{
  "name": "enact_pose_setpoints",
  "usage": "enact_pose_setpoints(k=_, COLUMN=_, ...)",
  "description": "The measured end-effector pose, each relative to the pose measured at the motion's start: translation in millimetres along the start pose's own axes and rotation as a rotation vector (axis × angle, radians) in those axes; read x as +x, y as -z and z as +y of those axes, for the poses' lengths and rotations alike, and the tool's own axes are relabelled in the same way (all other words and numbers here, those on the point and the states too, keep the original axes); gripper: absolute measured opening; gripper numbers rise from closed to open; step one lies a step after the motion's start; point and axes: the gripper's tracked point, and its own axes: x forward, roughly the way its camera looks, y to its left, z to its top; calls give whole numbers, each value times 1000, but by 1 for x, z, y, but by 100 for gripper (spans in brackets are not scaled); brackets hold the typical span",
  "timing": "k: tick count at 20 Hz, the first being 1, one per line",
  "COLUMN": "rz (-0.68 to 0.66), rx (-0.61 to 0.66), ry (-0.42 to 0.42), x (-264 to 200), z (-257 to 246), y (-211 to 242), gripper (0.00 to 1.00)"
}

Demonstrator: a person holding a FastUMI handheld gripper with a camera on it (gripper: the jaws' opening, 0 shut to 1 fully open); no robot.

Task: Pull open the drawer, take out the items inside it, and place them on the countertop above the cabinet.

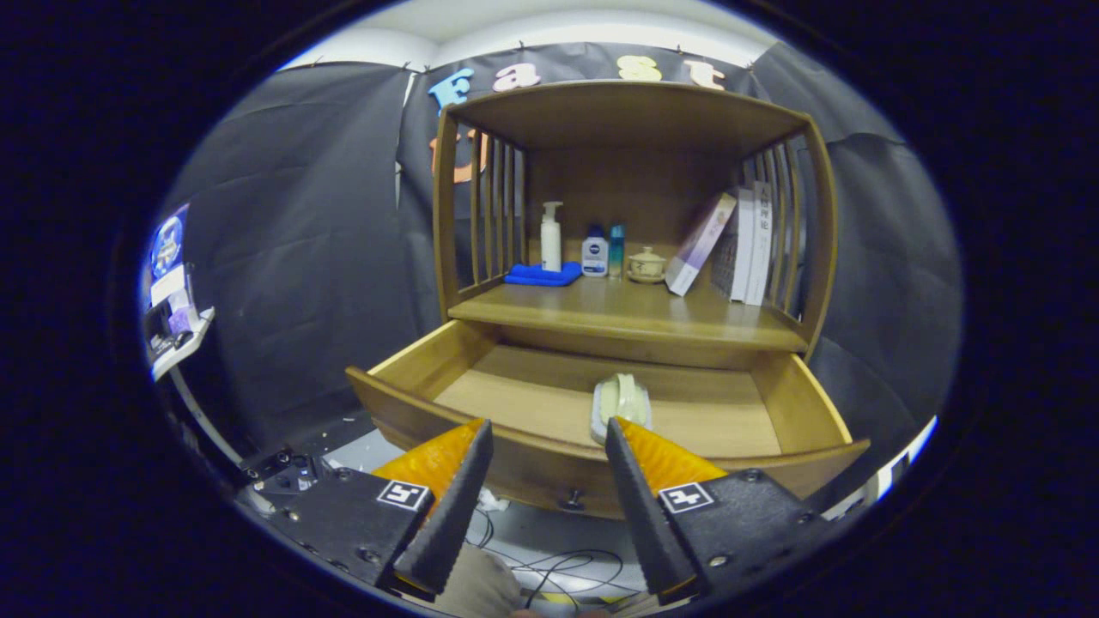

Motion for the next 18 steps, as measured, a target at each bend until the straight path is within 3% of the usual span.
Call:
enact_pose_setpoints(k=2, rz=28, rx=6, ry=-3, x=10, z=-9, y=-8, gripper=87)
enact_pose_setpoints(k=5, rz=95, rx=21, ry=-12, x=28, z=-23, y=-16, gripper=90)
enact_pose_setpoints(k=11, rz=259, rx=-21, ry=16, x=71, z=-52, y=-18, gripper=89)
enact_pose_setpoints(k=18, rz=430, rx=-4, ry=-38, x=128, z=-56, y=-12, gripper=88)
